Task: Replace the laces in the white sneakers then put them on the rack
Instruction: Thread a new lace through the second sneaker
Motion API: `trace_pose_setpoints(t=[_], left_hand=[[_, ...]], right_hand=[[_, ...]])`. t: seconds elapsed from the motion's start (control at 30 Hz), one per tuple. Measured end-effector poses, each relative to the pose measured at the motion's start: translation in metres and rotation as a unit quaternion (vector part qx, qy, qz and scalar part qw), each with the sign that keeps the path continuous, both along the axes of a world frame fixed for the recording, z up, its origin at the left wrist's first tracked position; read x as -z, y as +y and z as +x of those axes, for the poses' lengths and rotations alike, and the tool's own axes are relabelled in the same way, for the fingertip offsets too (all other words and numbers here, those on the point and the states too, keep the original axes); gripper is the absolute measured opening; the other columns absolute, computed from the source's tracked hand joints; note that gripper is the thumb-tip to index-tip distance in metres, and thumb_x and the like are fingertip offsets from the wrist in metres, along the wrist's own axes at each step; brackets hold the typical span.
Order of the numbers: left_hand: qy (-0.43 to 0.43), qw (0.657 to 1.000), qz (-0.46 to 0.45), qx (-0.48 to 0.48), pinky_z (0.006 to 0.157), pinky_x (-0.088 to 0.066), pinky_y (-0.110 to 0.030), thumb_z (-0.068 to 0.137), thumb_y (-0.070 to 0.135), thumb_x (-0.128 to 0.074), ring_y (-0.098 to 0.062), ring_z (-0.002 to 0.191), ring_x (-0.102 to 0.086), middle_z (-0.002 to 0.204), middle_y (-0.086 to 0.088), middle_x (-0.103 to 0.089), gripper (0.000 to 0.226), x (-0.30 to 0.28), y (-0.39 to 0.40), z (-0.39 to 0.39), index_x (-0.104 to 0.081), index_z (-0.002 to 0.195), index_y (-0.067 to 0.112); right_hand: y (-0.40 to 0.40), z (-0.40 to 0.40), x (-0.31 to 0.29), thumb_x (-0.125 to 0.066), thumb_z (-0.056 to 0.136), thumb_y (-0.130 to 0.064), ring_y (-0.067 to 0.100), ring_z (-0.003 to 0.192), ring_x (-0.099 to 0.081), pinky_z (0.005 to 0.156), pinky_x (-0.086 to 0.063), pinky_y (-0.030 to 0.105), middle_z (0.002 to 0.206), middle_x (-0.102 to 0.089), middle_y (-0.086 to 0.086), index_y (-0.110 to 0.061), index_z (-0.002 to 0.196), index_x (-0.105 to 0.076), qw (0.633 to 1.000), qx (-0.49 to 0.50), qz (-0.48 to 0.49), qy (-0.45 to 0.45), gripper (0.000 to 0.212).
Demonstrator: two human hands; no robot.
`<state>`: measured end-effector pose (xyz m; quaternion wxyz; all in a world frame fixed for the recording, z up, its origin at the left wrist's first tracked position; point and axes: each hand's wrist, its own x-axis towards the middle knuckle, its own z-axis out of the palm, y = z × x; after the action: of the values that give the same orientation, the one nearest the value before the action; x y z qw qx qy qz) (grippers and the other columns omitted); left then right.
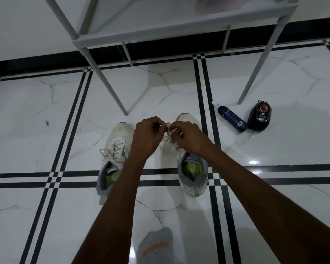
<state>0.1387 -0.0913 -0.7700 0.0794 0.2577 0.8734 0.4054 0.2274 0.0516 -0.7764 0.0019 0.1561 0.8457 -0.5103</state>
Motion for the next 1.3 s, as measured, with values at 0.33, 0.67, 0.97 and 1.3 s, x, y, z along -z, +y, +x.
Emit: trace_pose_setpoints(t=[0.33, 0.67, 0.97, 1.3], left_hand=[[-0.156, 0.975, 0.157, -0.014, 0.077, -0.053, -0.019, 0.092, 0.021, -0.074, -0.009, 0.087, -0.071, 0.092, 0.000, -0.077, 0.013, 0.013, 0.012, 0.023, -0.075, 0.096, 0.009], [-0.276, 0.940, 0.201, -0.001, 0.071, -0.050, -0.012, 0.092, 0.014, -0.073, -0.004, 0.086, -0.071, 0.100, -0.008, -0.077, 0.021, 0.017, 0.027, 0.029, -0.075, 0.110, 0.003], [-0.259, 0.948, 0.179, -0.050, 0.073, -0.054, -0.018, 0.096, 0.004, -0.063, -0.012, 0.081, -0.073, 0.088, -0.007, -0.078, 0.010, 0.022, 0.033, 0.022, -0.071, 0.101, 0.001], [-0.097, 0.994, 0.041, 0.038, 0.071, -0.050, -0.009, 0.086, 0.020, -0.079, 0.004, 0.073, -0.066, 0.079, 0.006, -0.074, 0.008, 0.036, 0.038, 0.038, -0.079, 0.088, 0.012]], right_hand=[[0.004, 0.005, -0.003, -0.057, 0.097, -0.023, 0.010, 0.066, -0.065, 0.067, -0.052, 0.026, 0.080, -0.074, 0.004, -0.015, 0.091, -0.074, 0.999, 0.031, 0.007, -0.003, 0.019], [0.025, 0.018, -0.003, -0.061, 0.095, -0.014, 0.017, 0.074, -0.070, 0.068, -0.054, 0.024, 0.084, -0.075, 0.006, -0.015, 0.101, -0.076, 0.998, 0.046, 0.000, -0.038, 0.016], [0.062, 0.037, -0.011, -0.084, 0.074, -0.033, 0.017, 0.093, -0.062, 0.080, -0.054, 0.033, 0.109, -0.064, 0.002, -0.021, 0.114, -0.060, 0.960, -0.023, 0.020, -0.278, 0.048], [0.022, 0.048, 0.013, -0.062, 0.090, -0.035, 0.024, 0.081, -0.065, 0.063, -0.042, 0.029, 0.082, -0.064, 0.004, -0.014, 0.078, -0.062, 0.971, 0.048, 0.198, -0.124, 0.024]])
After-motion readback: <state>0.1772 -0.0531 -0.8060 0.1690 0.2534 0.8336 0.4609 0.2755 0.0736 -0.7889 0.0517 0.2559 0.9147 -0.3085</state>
